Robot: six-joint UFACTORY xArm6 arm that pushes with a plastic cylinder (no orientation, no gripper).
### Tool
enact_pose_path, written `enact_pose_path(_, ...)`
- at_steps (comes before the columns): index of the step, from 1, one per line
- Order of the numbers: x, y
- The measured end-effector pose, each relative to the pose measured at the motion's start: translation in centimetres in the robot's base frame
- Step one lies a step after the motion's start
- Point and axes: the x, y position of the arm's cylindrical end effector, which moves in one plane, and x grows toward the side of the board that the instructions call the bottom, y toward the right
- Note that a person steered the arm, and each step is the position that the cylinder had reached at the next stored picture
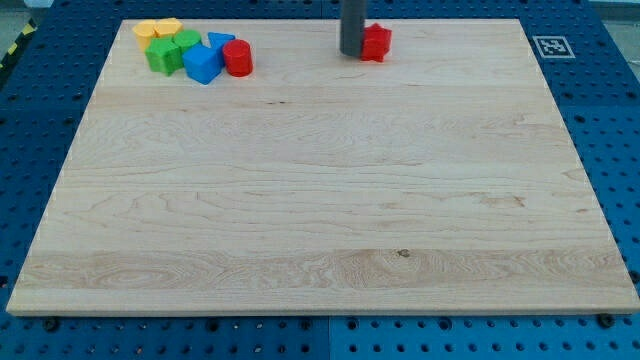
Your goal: Point your arm towards blue cube
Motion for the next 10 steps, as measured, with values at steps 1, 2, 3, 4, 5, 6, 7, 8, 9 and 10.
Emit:
enact_pose_path(1, 0.0, 3.5)
enact_pose_path(2, 0.5, 5.0)
enact_pose_path(3, 3.2, 3.4)
enact_pose_path(4, 8.5, -0.7)
enact_pose_path(5, 12.9, -6.4)
enact_pose_path(6, 14.2, -14.5)
enact_pose_path(7, 14.0, -23.0)
enact_pose_path(8, 11.4, -27.0)
enact_pose_path(9, 9.4, -27.5)
enact_pose_path(10, 9.0, -27.4)
